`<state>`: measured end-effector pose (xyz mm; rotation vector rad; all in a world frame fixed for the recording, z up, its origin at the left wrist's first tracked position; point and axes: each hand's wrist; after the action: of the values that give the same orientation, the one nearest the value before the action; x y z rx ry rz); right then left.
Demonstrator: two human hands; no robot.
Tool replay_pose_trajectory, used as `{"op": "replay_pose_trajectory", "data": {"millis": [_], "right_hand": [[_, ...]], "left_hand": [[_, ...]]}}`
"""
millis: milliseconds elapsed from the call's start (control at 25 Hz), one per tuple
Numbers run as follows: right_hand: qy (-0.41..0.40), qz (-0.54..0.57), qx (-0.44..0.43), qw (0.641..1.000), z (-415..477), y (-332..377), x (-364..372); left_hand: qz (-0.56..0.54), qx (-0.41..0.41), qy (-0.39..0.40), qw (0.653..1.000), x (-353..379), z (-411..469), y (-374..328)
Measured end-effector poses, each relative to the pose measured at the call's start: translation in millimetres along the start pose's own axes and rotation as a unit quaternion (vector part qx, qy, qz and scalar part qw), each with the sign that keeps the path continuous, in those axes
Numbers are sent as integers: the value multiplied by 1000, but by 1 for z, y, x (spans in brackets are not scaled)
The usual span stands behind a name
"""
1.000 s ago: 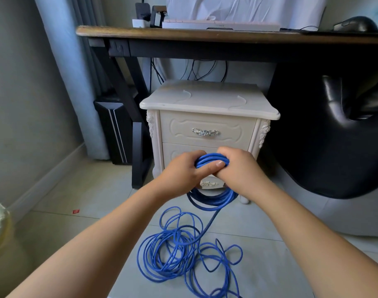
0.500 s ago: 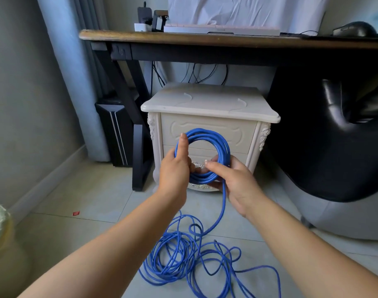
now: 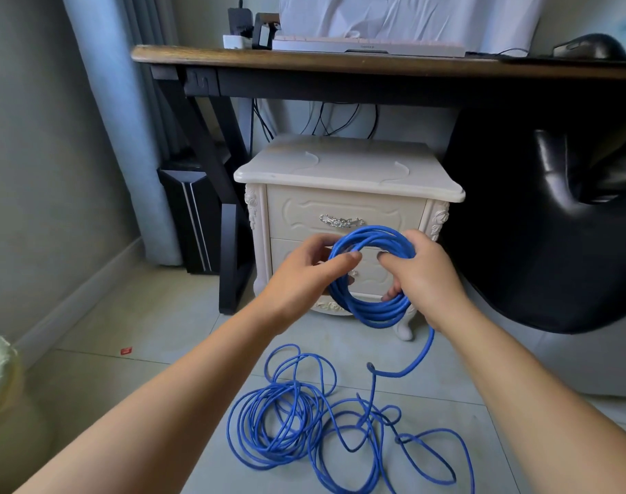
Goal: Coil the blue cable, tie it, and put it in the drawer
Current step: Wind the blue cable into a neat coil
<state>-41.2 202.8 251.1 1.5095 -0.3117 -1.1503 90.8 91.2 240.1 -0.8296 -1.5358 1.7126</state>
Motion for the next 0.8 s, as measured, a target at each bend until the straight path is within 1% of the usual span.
{"op": "replay_pose_trajectory", "data": {"millis": [120, 240, 320, 400, 480, 560, 640, 680, 720, 800], "right_hand": [[29, -91, -43, 994, -5, 4, 2], [69, -193, -89, 975, -12, 6, 8], [72, -221, -104, 967, -14, 7, 10], [68, -215, -118, 967, -15, 7, 14], [76, -156, -106, 979, -16, 7, 15], [101, -54, -61, 991, -14, 8, 12], [137, 24, -10, 990, -14, 6, 8], [138, 57, 10, 989, -15, 4, 9], [121, 94, 25, 988, -16, 2, 12], [41, 165, 36, 985, -21, -4, 25]], "left_hand": [[78, 19, -1, 997, 0, 4, 0], [149, 25, 23, 988, 3, 4, 0], [210, 29, 30, 977, 2, 3, 0], [270, 46, 21, 961, 0, 2, 0], [283, 65, -1, 957, -1, 1, 0], [237, 72, -34, 968, -3, 3, 2], [181, 61, -85, 978, -7, 6, 5], [153, 54, -109, 981, -8, 8, 7], [127, 51, -130, 982, -8, 9, 8], [74, 46, -169, 982, -3, 7, 7]]}}
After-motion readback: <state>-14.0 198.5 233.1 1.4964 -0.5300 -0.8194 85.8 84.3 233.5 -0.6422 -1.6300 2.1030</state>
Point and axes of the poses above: each hand's wrist, its own z-axis towards the middle knuckle, its own x-axis out of the palm, y = z × x, and after that the axes turned 3 degrees about -z, right-handed
